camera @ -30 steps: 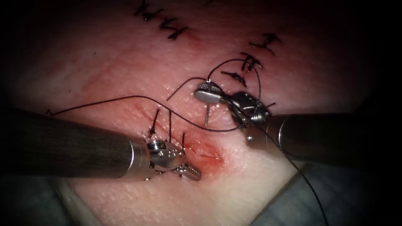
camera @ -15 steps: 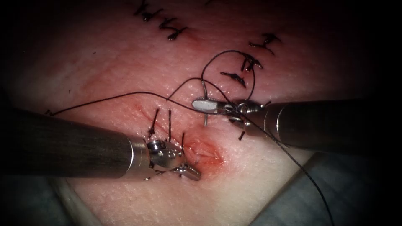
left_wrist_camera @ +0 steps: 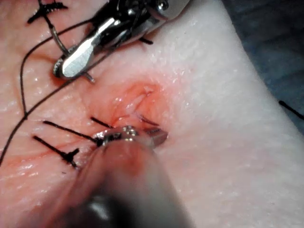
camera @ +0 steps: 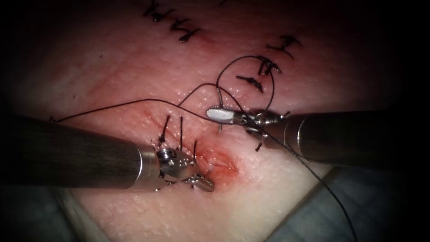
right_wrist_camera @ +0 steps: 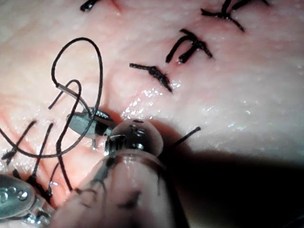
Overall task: Wound Closure
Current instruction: Throw the needle using the right driver through the target above the wound
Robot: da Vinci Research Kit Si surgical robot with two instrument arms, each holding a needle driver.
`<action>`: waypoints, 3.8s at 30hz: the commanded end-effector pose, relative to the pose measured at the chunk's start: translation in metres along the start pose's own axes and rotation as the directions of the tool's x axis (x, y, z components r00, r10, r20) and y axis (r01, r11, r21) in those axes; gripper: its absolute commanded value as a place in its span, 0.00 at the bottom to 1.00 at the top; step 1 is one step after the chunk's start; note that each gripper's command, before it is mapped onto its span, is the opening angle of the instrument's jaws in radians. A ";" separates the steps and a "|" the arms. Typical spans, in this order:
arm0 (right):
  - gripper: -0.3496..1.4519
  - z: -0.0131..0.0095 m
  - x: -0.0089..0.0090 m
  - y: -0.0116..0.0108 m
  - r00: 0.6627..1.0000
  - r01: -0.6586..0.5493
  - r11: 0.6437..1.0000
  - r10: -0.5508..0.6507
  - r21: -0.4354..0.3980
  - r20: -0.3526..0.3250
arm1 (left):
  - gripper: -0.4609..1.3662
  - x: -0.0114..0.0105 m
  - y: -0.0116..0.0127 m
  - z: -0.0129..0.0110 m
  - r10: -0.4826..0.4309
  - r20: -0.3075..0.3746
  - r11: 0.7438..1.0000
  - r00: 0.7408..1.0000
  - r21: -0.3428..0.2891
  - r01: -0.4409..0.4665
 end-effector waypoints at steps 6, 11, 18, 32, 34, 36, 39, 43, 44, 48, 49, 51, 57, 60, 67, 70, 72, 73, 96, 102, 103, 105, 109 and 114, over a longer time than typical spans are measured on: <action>0.00 -0.0003 0.0015 0.0010 0.932 0.362 0.929 -0.363 -0.077 0.007 | 0.06 -0.0001 0.0001 -0.0001 0.002 0.000 1.000 1.000 -0.010 -0.002; 0.00 -0.0006 0.0025 0.0010 0.837 0.546 0.829 -0.545 -0.121 0.043 | 0.06 -0.0004 0.0002 -0.0001 0.004 0.001 1.000 1.000 -0.010 -0.004; 0.00 -0.0010 0.0041 0.0009 0.717 0.696 0.694 -0.687 -0.185 0.118 | 0.06 -0.0009 0.0005 -0.0002 0.002 0.000 1.000 1.000 -0.008 -0.002; 0.00 -0.0021 0.0058 0.0011 0.626 0.778 0.589 -0.760 -0.221 0.178 | 0.06 -0.0011 0.0007 -0.0001 0.004 0.000 1.000 1.000 -0.008 -0.004; 0.00 -0.0023 0.0063 0.0009 0.615 0.786 0.576 -0.767 -0.225 0.183 | 0.06 -0.0011 0.0007 -0.0001 0.004 0.000 1.000 1.000 -0.008 -0.004; 0.00 -0.0024 0.0067 0.0009 0.603 0.794 0.564 -0.776 -0.225 0.183 | 0.06 -0.0011 0.0007 -0.0001 0.005 0.000 1.000 1.000 -0.008 -0.005; 0.00 -0.0025 0.0068 0.0008 0.599 0.797 0.560 -0.779 -0.227 0.183 | 0.06 -0.0011 0.0007 -0.0001 0.005 0.000 1.000 1.000 -0.008 -0.005; 0.00 -0.0026 0.0069 0.0009 0.586 0.807 0.545 -0.789 -0.228 0.187 | 0.06 -0.0010 0.0007 0.0000 0.004 0.000 1.000 1.000 -0.007 -0.004; 0.00 -0.0026 0.0069 0.0009 0.586 0.807 0.545 -0.789 -0.229 0.187 | 0.06 -0.0010 0.0007 0.0000 0.004 0.000 1.000 1.000 -0.007 -0.004; 0.00 -0.0027 0.0071 0.0009 0.586 0.807 0.545 -0.788 -0.229 0.187 | 0.06 -0.0009 0.0007 0.0000 0.004 0.000 1.000 1.000 -0.007 -0.004; 0.00 -0.0027 0.0072 0.0010 0.586 0.806 0.545 -0.789 -0.230 0.185 | 0.06 -0.0009 0.0007 0.0000 0.004 0.000 1.000 1.000 -0.007 -0.004; 0.00 -0.0027 0.0074 0.0011 0.587 0.806 0.545 -0.789 -0.232 0.183 | 0.06 -0.0009 0.0006 0.0000 0.004 -0.001 1.000 1.000 -0.007 -0.004; 0.00 -0.0027 0.0080 0.0012 0.587 0.804 0.551 -0.794 -0.224 0.157 | 0.06 -0.0009 0.0006 0.0001 0.004 -0.001 1.000 1.000 -0.007 -0.004; 0.00 -0.0026 0.0080 0.0012 0.652 0.754 0.622 -0.748 -0.210 0.124 | 0.06 -0.0008 0.0005 0.0001 0.004 -0.001 1.000 1.000 -0.007 -0.004; 0.00 -0.0023 0.0074 0.0015 0.765 0.639 0.749 -0.643 -0.174 0.040 | 0.06 -0.0007 0.0005 0.0003 0.003 -0.001 1.000 1.000 -0.006 -0.003; 0.00 -0.0021 0.0066 0.0021 0.832 0.550 0.823 -0.555 -0.143 0.004 | 0.06 -0.0008 0.0005 0.0003 0.004 -0.001 1.000 1.000 -0.006 -0.004; 0.00 -0.0020 0.0061 0.0025 0.862 0.501 0.856 -0.506 -0.125 -0.014 | 0.06 -0.0008 0.0005 0.0003 0.004 -0.001 1.000 1.000 -0.006 -0.004; 0.00 -0.0019 0.0056 0.0028 0.883 0.464 0.878 -0.469 -0.116 -0.021 | 0.06 -0.0008 0.0005 0.0003 0.004 -0.001 1.000 1.000 -0.006 -0.004; 0.00 -0.0011 -0.0027 -0.0005 0.999 -0.042 0.998 0.042 -0.056 0.000 | 0.06 -0.0008 0.0002 0.0001 0.006 0.000 1.000 1.000 -0.008 -0.006; 0.00 -0.0015 -0.0039 -0.0016 0.993 -0.113 0.992 0.115 -0.065 0.026 | 0.06 -0.0007 0.0000 0.0001 0.007 -0.003 1.000 1.000 -0.010 -0.007; 0.00 -0.0015 -0.0045 -0.0018 0.991 -0.129 0.990 0.131 -0.052 0.034 | 0.06 -0.0007 -0.0001 0.0001 0.007 -0.004 1.000 1.000 -0.010 -0.007; 0.00 -0.0014 -0.0053 -0.0020 0.990 -0.137 0.990 0.139 -0.046 0.040 | 0.06 -0.0006 -0.0001 0.0002 0.007 -0.004 1.000 1.000 -0.010 -0.007; 0.00 -0.0011 -0.0066 -0.0020 0.989 -0.141 0.990 0.142 -0.024 0.043 | 0.06 -0.0004 -0.0002 0.0003 0.005 -0.004 1.000 1.000 -0.009 -0.005; 0.35 -0.0006 -0.0054 -0.0009 0.999 -0.028 1.000 0.028 -0.014 -0.029 | 0.06 -0.0004 -0.0002 0.0003 0.005 -0.004 1.000 1.000 -0.009 -0.006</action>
